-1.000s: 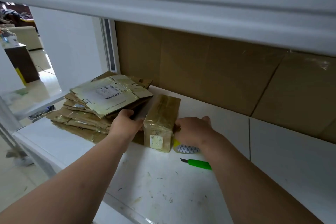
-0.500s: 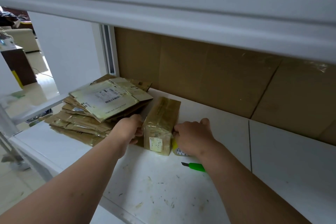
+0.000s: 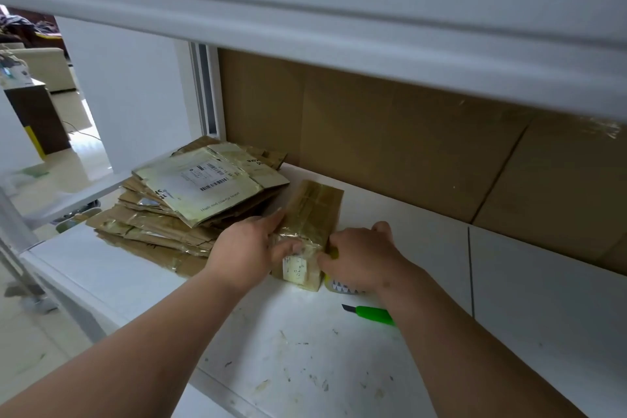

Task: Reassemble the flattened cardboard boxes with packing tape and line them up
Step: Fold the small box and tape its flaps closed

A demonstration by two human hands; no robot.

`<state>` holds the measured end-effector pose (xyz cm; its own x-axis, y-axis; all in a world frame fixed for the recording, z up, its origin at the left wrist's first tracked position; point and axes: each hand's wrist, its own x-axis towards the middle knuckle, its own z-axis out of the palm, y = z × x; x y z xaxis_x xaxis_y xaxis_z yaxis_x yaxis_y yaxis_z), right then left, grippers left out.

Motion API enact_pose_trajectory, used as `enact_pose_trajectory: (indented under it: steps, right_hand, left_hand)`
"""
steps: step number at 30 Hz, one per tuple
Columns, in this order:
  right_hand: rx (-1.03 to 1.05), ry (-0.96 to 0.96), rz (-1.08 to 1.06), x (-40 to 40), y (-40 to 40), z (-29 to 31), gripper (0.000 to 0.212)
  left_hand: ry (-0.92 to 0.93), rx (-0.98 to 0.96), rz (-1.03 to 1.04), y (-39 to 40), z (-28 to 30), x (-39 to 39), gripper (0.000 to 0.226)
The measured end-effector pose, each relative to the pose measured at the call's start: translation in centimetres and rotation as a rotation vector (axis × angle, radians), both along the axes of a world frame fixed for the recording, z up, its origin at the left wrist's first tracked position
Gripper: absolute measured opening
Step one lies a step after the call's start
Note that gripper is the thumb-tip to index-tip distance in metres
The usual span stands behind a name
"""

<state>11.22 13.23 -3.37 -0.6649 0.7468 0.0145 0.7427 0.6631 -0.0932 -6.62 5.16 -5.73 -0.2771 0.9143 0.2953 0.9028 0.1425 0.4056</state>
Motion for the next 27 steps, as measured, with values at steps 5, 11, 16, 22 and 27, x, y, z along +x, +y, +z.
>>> enact_pose_trajectory:
  steps: [5, 11, 16, 22, 27]
  right_hand:
    - [0.04, 0.063, -0.011, 0.2, -0.6, -0.3, 0.045]
    - [0.056, -0.021, -0.047, -0.7, -0.4, -0.1, 0.057]
    - [0.14, 0.007, -0.098, -1.1, -1.3, -0.5, 0.056]
    - [-0.08, 0.129, -0.063, -0.3, -2.4, 0.4, 0.045]
    - [-0.395, 0.245, -0.108, 0.1, -2.8, 0.1, 0.029]
  left_hand:
    - [-0.009, 0.098, -0.125, -0.3, -1.7, -0.9, 0.08]
    - [0.012, 0.021, -0.204, -0.3, -1.1, -1.1, 0.057]
    - [-0.055, 0.166, 0.012, -0.1, -1.3, -0.1, 0.046]
    - [-0.459, 0.172, 0.245, 0.0, -0.6, 0.7, 0.013]
    - [-0.671, 0.171, 0.186, 0.8, 1.6, 0.0, 0.031]
